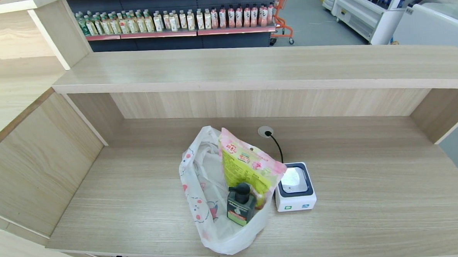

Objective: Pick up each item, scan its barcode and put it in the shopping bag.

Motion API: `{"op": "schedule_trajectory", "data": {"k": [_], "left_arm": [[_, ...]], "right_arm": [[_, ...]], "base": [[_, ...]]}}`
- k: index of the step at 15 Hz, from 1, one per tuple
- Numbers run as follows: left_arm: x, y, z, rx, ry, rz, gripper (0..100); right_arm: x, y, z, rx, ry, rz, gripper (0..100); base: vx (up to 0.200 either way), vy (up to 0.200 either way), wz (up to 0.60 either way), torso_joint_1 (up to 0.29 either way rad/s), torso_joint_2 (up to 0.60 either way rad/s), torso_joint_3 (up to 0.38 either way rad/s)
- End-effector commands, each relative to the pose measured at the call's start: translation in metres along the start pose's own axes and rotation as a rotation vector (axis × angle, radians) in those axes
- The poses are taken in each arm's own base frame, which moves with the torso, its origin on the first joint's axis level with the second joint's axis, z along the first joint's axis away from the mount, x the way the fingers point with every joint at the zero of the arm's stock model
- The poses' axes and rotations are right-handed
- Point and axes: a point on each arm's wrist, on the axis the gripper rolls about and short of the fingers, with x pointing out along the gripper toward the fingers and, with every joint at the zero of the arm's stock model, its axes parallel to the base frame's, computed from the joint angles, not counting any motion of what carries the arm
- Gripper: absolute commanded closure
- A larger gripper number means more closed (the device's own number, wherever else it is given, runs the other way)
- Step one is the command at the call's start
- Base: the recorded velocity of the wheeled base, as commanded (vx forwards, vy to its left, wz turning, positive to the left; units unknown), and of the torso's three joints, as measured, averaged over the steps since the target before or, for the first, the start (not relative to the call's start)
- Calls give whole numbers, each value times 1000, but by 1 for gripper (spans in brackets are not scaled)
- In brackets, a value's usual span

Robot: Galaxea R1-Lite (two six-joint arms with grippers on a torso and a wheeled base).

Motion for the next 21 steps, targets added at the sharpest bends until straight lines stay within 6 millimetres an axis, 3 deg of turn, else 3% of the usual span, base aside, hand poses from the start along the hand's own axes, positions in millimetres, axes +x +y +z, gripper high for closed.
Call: {"op": "schedule_trajectory", "data": {"k": [1, 4, 7, 12, 16, 21], "left_arm": [[0, 0, 0, 0, 0, 0, 0], [0, 0, 0, 2, 0, 0, 0], [0, 0, 0, 0, 0, -2, 0], [0, 0, 0, 11, 1, -3, 0], [0, 0, 0, 11, 1, -3, 0], [0, 0, 0, 3, 0, -2, 0]], "right_arm": [[0, 0, 0, 0, 1, 1, 0], [0, 0, 0, 0, 1, 1, 0], [0, 0, 0, 2, 3, 1, 0], [0, 0, 0, 2, 3, 1, 0], [0, 0, 0, 2, 3, 1, 0], [0, 0, 0, 3, 3, 1, 0]], "base": [[-200, -200, 0, 2, 2, 2], [-200, -200, 0, -7, -1, 2], [0, 0, 0, 0, 0, 0], [0, -200, 0, 4, 10, 3], [200, -200, 0, -4, 2, 2], [0, 0, 0, 0, 0, 0]]}}
